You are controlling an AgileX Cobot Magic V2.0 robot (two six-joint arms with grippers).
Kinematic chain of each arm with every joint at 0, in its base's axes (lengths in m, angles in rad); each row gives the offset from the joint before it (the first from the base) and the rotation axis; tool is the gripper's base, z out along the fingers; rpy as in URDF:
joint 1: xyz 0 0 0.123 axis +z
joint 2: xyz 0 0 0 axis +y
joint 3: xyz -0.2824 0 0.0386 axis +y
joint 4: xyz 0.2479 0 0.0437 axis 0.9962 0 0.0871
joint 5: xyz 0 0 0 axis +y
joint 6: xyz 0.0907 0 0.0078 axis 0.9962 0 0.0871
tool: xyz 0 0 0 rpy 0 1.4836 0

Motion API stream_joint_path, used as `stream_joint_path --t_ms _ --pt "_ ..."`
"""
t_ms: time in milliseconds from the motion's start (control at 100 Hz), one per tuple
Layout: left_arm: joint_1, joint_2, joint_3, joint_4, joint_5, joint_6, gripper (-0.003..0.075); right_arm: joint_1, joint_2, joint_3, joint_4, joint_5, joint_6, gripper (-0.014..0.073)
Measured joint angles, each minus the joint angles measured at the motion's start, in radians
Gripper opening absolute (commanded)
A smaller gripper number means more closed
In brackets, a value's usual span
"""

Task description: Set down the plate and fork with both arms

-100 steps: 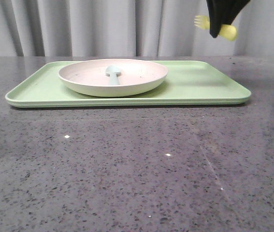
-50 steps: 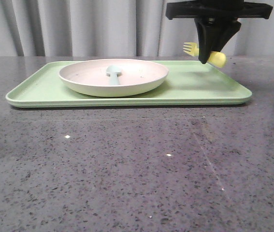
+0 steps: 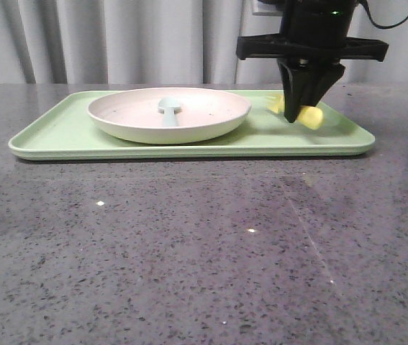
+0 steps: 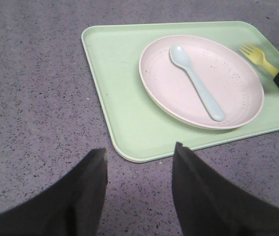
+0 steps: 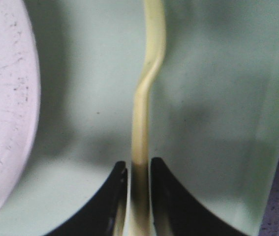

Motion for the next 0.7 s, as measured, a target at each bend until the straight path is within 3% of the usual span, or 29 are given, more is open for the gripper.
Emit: stream_joint_path --t_ms 80,700 --pt "0.000 0.000 0.000 0.000 0.000 0.000 0.0314 0.000 0.000 0.000 0.001 0.000 0.000 0.0397" --pt "0.000 -0.013 0.000 -0.013 -0.030 0.000 0.0314 0.000 -0.099 0.005 0.003 0.000 -0.005 0.0357"
